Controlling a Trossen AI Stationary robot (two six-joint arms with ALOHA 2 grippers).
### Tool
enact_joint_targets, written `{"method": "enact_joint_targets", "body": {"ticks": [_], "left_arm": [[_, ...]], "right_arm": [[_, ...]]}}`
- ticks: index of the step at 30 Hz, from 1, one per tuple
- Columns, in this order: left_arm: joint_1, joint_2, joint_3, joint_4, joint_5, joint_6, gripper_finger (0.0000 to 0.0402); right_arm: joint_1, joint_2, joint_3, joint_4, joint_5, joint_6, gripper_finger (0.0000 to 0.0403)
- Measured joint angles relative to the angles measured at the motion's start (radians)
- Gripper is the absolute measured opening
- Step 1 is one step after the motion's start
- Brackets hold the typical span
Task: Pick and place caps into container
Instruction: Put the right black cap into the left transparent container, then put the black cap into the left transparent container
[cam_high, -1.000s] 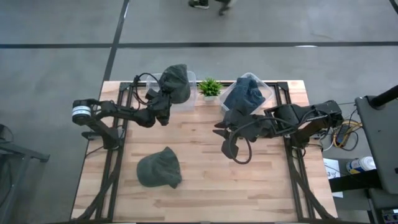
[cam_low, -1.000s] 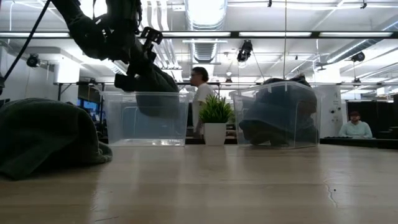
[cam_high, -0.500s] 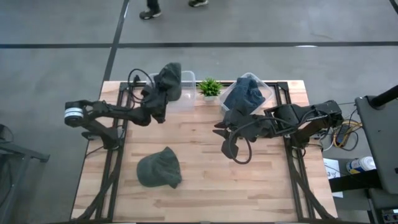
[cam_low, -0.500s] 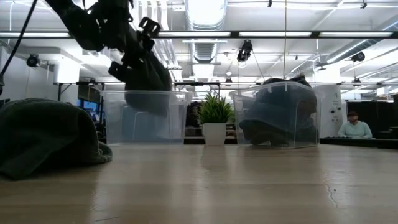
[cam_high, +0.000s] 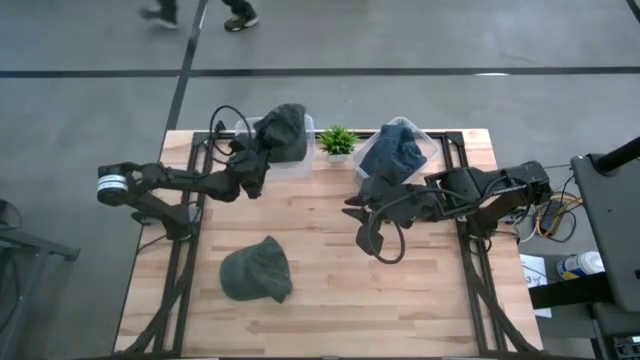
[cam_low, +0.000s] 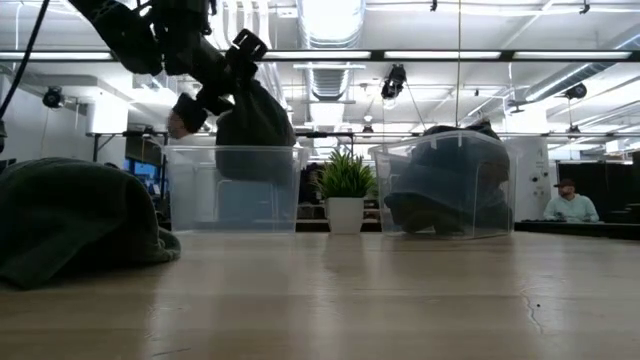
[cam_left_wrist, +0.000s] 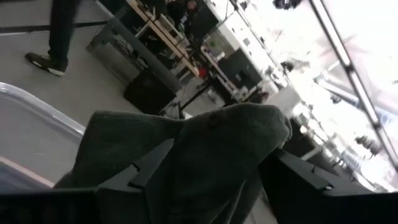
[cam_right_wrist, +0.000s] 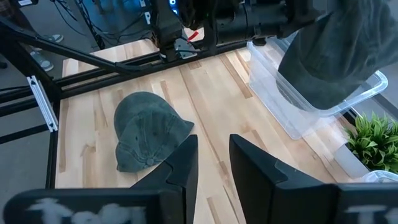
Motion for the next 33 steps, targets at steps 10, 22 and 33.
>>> {"method": "enact_joint_targets", "body": {"ticks": [10, 22, 33], "left_arm": [[0.017, -0.166, 0.063, -0.541, 0.179, 0.073, 0.0227], [0.128, -0.250, 0.259, -1.270, 0.581, 0.134, 0.0227], [0.136, -0.247, 0.500, -1.595, 0.811, 0.244, 0.0227]], "right_arm": [[0.000, 0.000, 0.000, -0.001, -0.001, -0.002, 0.0079], [0.000, 0.000, 0.000, -0.002, -0.002, -0.027, 0.0085], [0.000, -0.002, 0.000, -0.005, -0.002, -0.060, 0.0083]]}}
